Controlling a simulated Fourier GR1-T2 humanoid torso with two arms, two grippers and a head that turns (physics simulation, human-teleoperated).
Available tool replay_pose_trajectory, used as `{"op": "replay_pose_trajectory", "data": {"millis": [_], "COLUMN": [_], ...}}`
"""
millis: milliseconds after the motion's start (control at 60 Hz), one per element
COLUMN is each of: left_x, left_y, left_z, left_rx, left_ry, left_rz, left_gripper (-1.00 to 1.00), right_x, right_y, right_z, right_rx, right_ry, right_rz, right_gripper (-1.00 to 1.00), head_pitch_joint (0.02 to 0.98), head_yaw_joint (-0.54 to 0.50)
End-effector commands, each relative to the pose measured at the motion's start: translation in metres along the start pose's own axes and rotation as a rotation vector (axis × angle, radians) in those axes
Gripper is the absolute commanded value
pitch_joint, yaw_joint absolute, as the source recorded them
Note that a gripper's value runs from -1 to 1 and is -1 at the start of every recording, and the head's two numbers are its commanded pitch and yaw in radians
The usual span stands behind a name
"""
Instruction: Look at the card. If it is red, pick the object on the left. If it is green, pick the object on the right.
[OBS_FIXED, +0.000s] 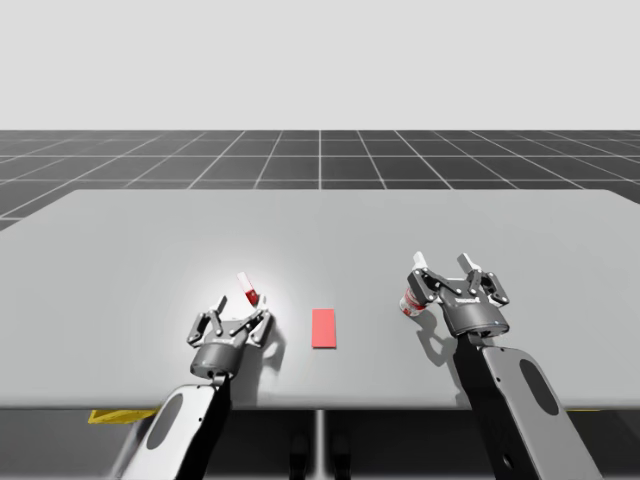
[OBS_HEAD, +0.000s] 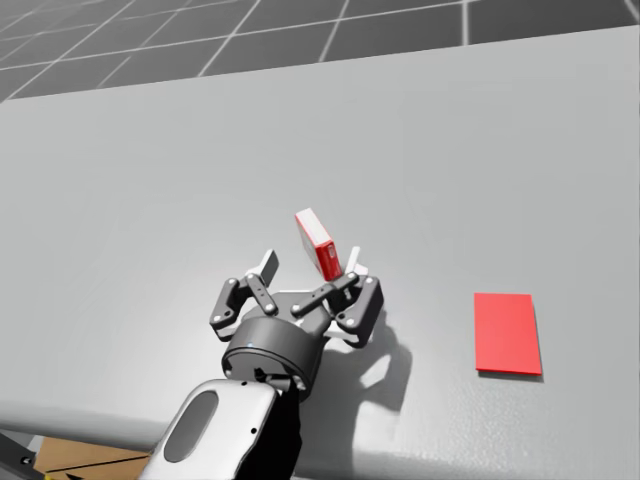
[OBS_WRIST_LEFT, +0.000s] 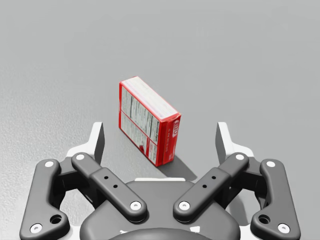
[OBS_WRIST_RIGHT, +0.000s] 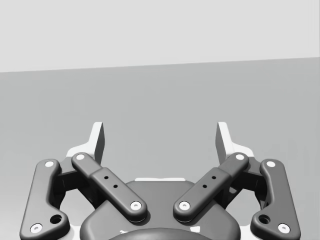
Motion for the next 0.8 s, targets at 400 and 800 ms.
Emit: {"op": "replay_pose_trajectory", "data": {"millis": [400,800], "left_x": [-0.007,-0.014], "left_y": [-0.003,-0.003], "left_z": [-0.038,-0.036], "left_rx": [0.09,0.09], "left_ry": [0.052,0.106], "left_rz": [0.005,0.004], "left_gripper": [-0.94,0.99], "right_x": [0.002,0.002], "right_y": [0.0,-0.001], "right_z": [0.002,0.002], "right_rx": [-0.002,-0.004], "right_ry": [-0.006,-0.007], "right_rz": [-0.004,-0.005], "right_gripper": [-1.0,-1.0], "head_pitch_joint": [0.801,0.743], "head_yaw_joint": [0.29,0.29]}}
